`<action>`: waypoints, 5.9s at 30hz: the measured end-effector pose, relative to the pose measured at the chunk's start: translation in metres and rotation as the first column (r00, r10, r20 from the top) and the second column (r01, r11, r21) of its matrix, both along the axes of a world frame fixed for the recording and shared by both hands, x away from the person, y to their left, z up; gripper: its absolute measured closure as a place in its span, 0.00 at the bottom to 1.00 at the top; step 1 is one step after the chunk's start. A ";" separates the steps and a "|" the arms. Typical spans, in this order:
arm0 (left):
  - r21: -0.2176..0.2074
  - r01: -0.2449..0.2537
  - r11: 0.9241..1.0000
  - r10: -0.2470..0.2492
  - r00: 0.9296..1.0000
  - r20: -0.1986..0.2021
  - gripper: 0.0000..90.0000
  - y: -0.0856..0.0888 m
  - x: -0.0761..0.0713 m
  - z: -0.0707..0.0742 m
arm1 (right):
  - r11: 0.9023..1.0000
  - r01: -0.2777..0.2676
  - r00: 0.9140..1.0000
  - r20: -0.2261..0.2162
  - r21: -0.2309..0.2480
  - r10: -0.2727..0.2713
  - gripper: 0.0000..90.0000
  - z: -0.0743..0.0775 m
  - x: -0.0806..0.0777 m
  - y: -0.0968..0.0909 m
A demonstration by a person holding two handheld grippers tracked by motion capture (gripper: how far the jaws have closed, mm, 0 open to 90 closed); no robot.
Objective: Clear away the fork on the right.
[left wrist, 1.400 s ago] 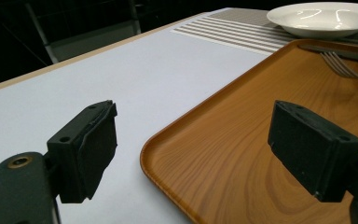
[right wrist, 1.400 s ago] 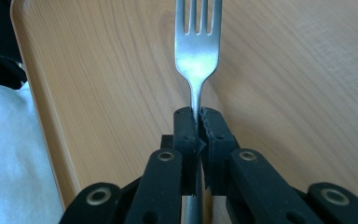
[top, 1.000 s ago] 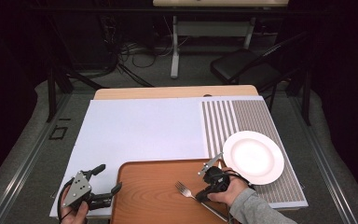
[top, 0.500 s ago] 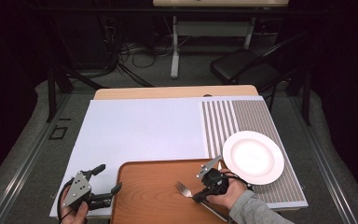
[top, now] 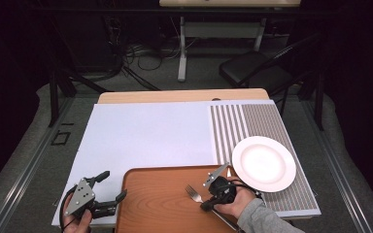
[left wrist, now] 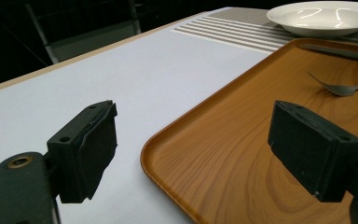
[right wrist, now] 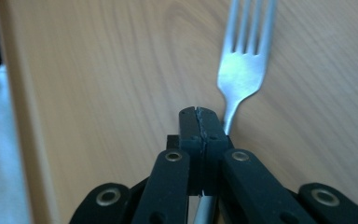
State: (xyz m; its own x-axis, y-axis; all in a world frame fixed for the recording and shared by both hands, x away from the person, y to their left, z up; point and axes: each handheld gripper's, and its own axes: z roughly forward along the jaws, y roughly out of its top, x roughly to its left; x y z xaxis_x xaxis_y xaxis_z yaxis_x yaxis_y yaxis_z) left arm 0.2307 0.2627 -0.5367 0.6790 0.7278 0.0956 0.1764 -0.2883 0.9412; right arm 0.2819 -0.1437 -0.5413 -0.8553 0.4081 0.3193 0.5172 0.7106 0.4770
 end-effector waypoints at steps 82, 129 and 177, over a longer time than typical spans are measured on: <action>0.002 0.005 1.000 -0.005 1.000 -0.005 0.17 -0.001 0.001 -0.001 | 0.993 0.105 0.977 0.181 0.056 -0.114 0.38 0.030 0.010 -0.061; 0.002 -0.006 1.000 0.006 1.000 -0.009 0.17 -0.001 0.001 -0.001 | 0.969 0.233 0.917 0.350 -0.078 -0.192 0.00 0.035 0.017 -0.142; 0.009 -0.004 1.000 0.004 1.000 -0.009 0.17 -0.001 0.001 -0.001 | 0.919 0.283 0.853 0.510 -0.275 -0.111 0.05 0.002 0.012 -0.163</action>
